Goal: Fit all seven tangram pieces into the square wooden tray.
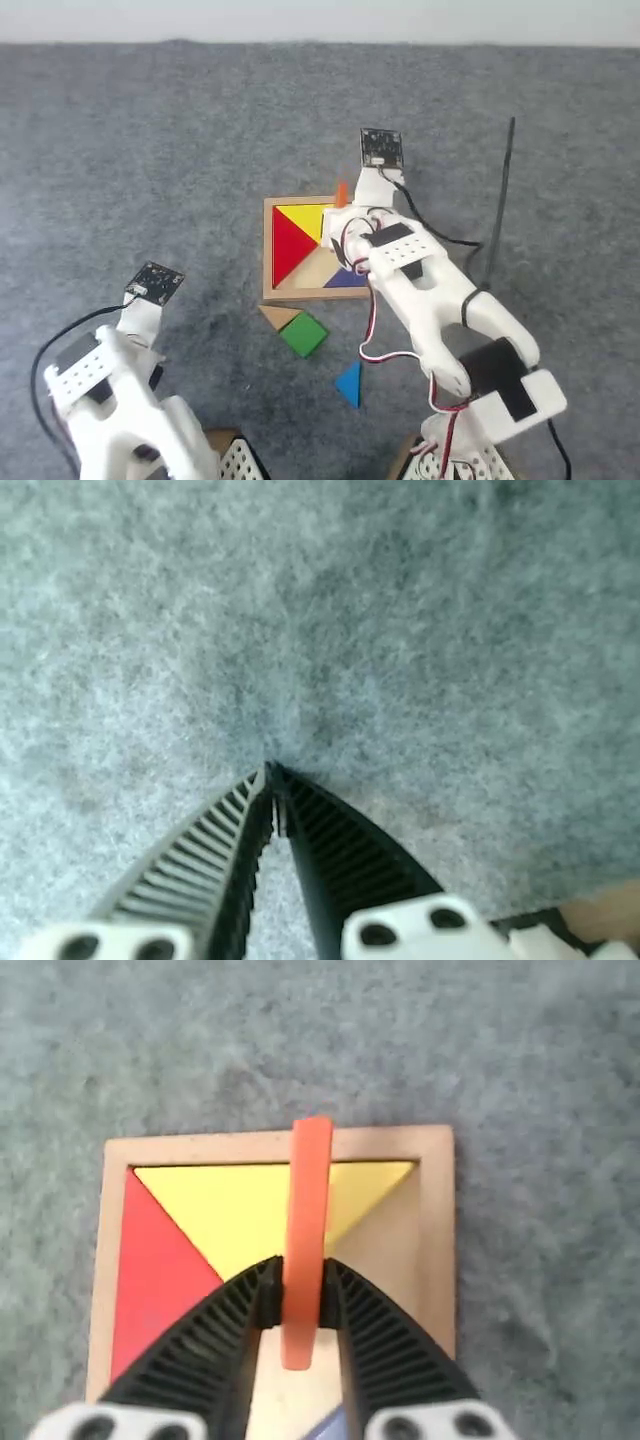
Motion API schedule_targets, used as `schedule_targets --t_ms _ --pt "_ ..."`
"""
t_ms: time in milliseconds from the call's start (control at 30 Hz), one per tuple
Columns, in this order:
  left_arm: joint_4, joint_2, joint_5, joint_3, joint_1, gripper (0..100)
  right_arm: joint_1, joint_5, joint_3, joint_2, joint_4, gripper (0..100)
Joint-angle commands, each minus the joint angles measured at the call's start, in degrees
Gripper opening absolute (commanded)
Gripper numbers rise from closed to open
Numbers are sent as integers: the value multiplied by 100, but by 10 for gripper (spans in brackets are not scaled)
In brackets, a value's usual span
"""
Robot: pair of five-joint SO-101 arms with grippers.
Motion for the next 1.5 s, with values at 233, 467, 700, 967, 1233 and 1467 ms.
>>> schedule_targets --t_ms 233,467,700,967,1233,1467 --pt "53 -44 -18 31 -105 11 -233 202 -308 -681 699 437" --pt "53 -44 -18 31 -105 11 277 1969 44 -1807 787 290" --pt "53 -44 -18 40 -105 11 -198 3182 791 -2642 752 50" --pt "53 -44 -18 40 -105 11 -611 3226 589 -831 -330 19" --pt "44 -18 -18 40 -114 11 136 3226 -149 101 22 19" --pt "44 -18 -18 40 -220 11 558 3226 -202 92 -207 19"
